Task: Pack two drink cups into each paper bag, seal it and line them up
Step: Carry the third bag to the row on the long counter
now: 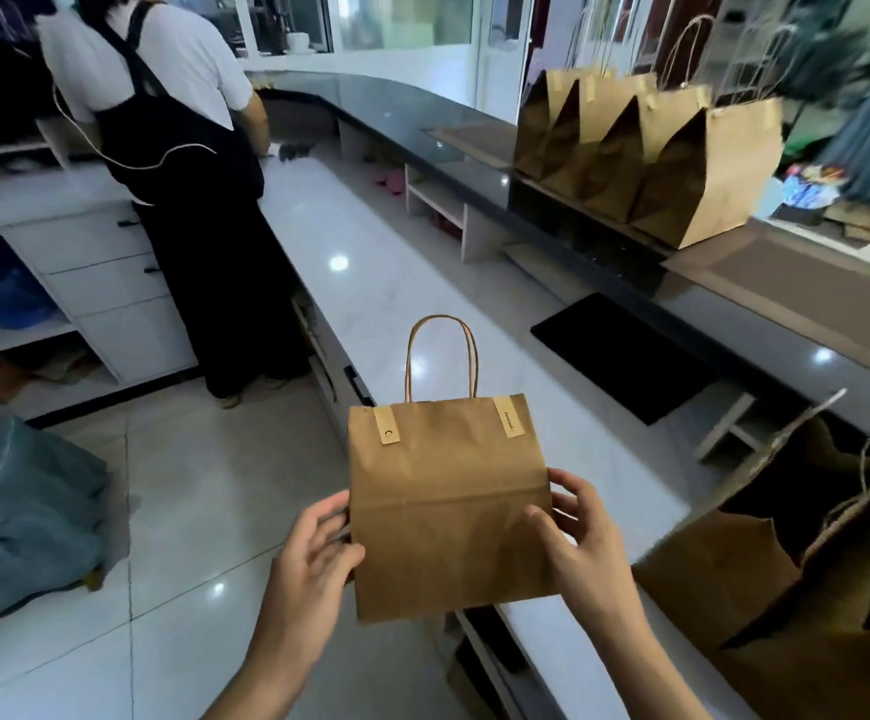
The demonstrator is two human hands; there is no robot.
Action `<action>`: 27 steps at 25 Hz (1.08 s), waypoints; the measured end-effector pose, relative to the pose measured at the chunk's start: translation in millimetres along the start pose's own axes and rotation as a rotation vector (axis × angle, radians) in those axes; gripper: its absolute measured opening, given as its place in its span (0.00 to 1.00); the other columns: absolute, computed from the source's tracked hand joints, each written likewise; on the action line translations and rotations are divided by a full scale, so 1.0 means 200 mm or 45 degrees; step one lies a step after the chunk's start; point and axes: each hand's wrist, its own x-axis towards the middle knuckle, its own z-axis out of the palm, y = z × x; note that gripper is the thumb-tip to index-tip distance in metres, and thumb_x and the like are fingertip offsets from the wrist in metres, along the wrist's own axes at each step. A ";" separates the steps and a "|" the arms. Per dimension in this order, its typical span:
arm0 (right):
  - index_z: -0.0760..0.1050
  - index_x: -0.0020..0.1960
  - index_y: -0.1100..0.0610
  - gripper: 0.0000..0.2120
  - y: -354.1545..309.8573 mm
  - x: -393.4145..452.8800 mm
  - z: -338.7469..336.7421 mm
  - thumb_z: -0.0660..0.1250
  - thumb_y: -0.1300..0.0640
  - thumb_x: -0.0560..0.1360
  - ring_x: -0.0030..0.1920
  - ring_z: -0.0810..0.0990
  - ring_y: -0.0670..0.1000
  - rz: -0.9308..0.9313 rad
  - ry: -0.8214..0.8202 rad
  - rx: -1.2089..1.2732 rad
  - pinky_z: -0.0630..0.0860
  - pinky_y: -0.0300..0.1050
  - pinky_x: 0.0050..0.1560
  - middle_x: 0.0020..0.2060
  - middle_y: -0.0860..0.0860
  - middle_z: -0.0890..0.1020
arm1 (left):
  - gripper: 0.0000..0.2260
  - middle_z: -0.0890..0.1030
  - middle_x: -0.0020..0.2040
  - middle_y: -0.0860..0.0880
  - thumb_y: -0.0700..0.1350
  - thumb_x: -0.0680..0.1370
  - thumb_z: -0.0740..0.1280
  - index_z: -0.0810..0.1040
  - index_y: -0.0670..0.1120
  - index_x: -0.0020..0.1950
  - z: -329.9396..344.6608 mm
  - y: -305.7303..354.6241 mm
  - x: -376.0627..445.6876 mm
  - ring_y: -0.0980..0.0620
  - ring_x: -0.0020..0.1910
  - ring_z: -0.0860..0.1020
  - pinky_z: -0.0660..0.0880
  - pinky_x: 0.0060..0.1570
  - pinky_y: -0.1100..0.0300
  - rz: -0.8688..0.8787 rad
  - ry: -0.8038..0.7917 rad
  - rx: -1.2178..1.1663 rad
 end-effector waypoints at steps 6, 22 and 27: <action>0.74 0.63 0.38 0.17 -0.16 0.25 0.12 0.71 0.53 0.79 0.56 0.81 0.44 0.007 0.142 -0.026 0.80 0.46 0.54 0.56 0.42 0.82 | 0.21 0.84 0.56 0.61 0.34 0.80 0.65 0.78 0.59 0.62 -0.05 0.16 0.39 0.58 0.58 0.82 0.79 0.53 0.57 0.105 -0.178 -0.023; 0.72 0.68 0.41 0.18 -0.69 0.91 -0.32 0.67 0.42 0.79 0.58 0.78 0.45 -0.118 0.467 -0.148 0.75 0.38 0.46 0.60 0.43 0.80 | 0.21 0.80 0.63 0.60 0.48 0.71 0.68 0.76 0.64 0.62 0.56 0.71 0.87 0.53 0.61 0.81 0.78 0.61 0.42 0.483 -0.349 -0.146; 0.70 0.73 0.45 0.23 -0.85 1.03 -0.55 0.65 0.42 0.81 0.58 0.77 0.47 -0.167 0.522 -0.326 0.73 0.41 0.53 0.63 0.46 0.79 | 0.21 0.79 0.65 0.59 0.46 0.72 0.68 0.76 0.60 0.63 0.79 0.84 0.93 0.52 0.63 0.80 0.76 0.62 0.41 0.562 -0.481 -0.210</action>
